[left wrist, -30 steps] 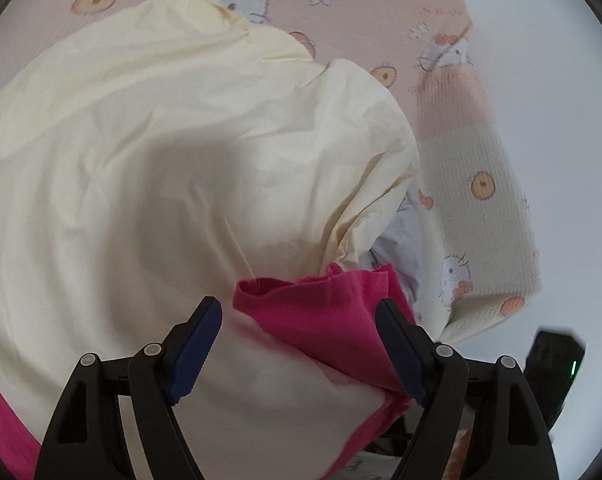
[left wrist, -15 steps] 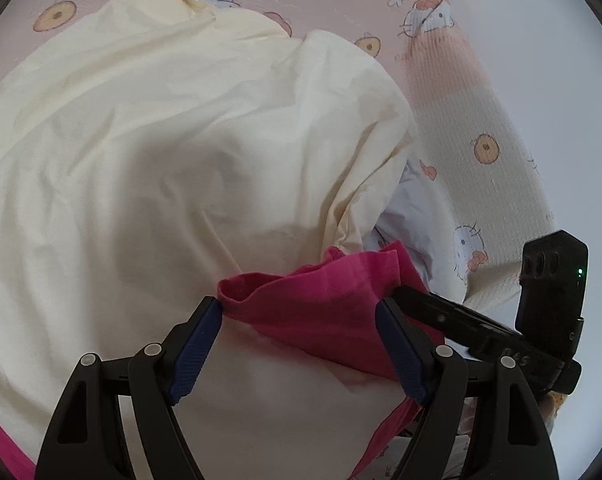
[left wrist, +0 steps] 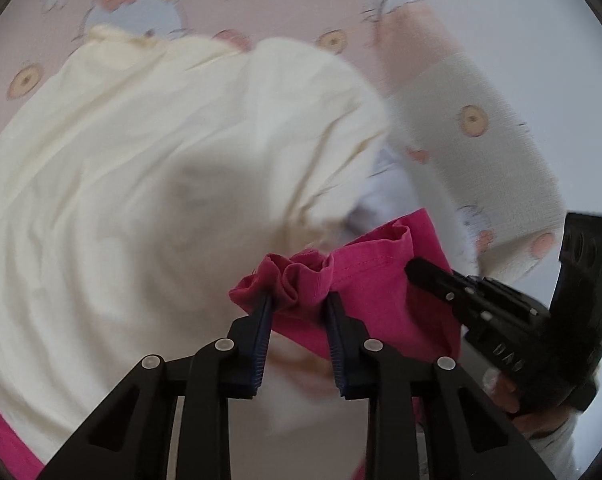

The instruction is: Fold clothes

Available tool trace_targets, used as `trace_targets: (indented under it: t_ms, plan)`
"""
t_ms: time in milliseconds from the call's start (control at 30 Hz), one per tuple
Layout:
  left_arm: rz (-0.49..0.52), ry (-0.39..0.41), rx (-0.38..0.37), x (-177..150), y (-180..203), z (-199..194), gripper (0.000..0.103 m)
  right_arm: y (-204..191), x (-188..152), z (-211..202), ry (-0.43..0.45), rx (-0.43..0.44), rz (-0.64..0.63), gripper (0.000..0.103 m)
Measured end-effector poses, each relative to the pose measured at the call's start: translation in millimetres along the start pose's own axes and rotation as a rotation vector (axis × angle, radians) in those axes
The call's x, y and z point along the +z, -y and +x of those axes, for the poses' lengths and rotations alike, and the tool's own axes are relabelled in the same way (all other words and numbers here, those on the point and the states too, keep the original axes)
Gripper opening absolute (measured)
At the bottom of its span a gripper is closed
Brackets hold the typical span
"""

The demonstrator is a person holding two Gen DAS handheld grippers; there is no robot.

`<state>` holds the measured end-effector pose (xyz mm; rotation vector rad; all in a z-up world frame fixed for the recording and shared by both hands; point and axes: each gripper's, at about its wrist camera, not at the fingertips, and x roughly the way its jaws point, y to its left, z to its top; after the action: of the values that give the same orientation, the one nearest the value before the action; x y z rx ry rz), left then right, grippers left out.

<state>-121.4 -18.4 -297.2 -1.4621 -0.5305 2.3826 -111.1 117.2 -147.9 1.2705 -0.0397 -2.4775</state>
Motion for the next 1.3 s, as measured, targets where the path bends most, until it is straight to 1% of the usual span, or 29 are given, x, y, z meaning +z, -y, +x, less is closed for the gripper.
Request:
trace_targets:
  t_ms: [133,200,300,333,500,533,600,667,767,833,867,900,933,967,1000,1067,1100,1167,1233,1267,1300]
  plan:
    - [0.067,0.025,-0.005,8.5,30.4,-1.9,0.021,32.4,-2.4,-19.5,0.042,-0.061,0.081,0.001]
    - [0.099,0.023,-0.008,8.9,44.9,5.5,0.02,53.9,-5.4,-28.8,0.057,-0.101,0.13,0.001]
    - [0.152,0.015,-0.017,8.6,69.3,19.7,0.019,86.6,-13.0,-41.2,0.071,-0.132,0.207,0.001]
    - [0.169,0.012,-0.022,8.6,77.1,24.9,0.013,95.9,-15.8,-44.3,0.074,-0.149,0.226,0.001]
    - [0.23,-0.005,-0.052,9.6,108.2,53.0,0.013,133.6,-30.6,-55.9,0.084,-0.25,0.275,0.001]
    - [0.226,-0.012,-0.066,8.6,111.3,57.6,0.013,141.3,-34.1,-56.8,0.076,-0.259,0.287,0.001]
    - [0.209,-0.03,-0.096,6.9,116.0,66.1,0.013,155.6,-42.6,-53.3,0.036,-0.228,0.318,0.001]
    - [0.122,-0.07,-0.134,6.5,109.7,73.0,0.013,160.5,-48.6,-53.9,0.042,-0.227,0.334,0.001]
    - [0.036,-0.118,-0.161,6.3,96.5,80.7,0.014,163.7,-52.0,-57.1,0.056,-0.294,0.302,0.001]
    - [-0.012,-0.135,-0.177,7.9,86.1,82.3,0.015,169.8,-55.4,-57.6,0.054,-0.332,0.305,0.001]
    - [-0.028,-0.139,-0.18,9.5,81.8,82.4,0.018,175.1,-58.2,-57.0,0.05,-0.331,0.326,0.001]
    - [-0.031,-0.138,-0.172,12.1,79.2,82.7,0.025,180.5,-61.1,-56.4,0.045,-0.331,0.348,0.001]
    - [-0.031,-0.136,-0.153,15.4,76.3,81.9,0.048,186.5,-63.7,-55.7,0.038,-0.314,0.379,0.001]
    - [-0.029,-0.127,-0.137,18.5,73.9,80.1,0.071,193.4,-66.1,-55.1,0.029,-0.272,0.423,0.001]
    - [-0.025,-0.115,-0.131,21.6,72.4,77.4,0.074,199.0,-68.5,-54.9,0.024,-0.225,0.465,0.001]
    - [-0.007,-0.113,-0.114,29.3,71.6,73.2,0.074,205.6,-73.6,-55.9,0.03,-0.113,0.542,0.002]
    - [0.005,-0.128,-0.084,33.1,73.1,74.5,0.074,207.8,-75.8,-56.2,0.027,-0.07,0.574,0.003]
    - [0.065,-0.152,-0.032,42.7,79.3,77.5,0.074,208.0,-78.8,-55.9,0.007,-0.023,0.614,0.012]
    - [0.149,-0.167,0.026,51.3,89.4,81.9,0.074,205.2,-79.6,-52.8,-0.006,0.015,0.634,0.046]
    - [0.177,-0.165,0.041,53.3,92.8,83.1,0.074,203.9,-79.8,-50.9,-0.011,0.029,0.644,0.052]
    - [0.205,-0.162,0.047,55.2,95.9,84.7,0.074,203.1,-79.8,-48.1,-0.013,0.039,0.658,0.054]
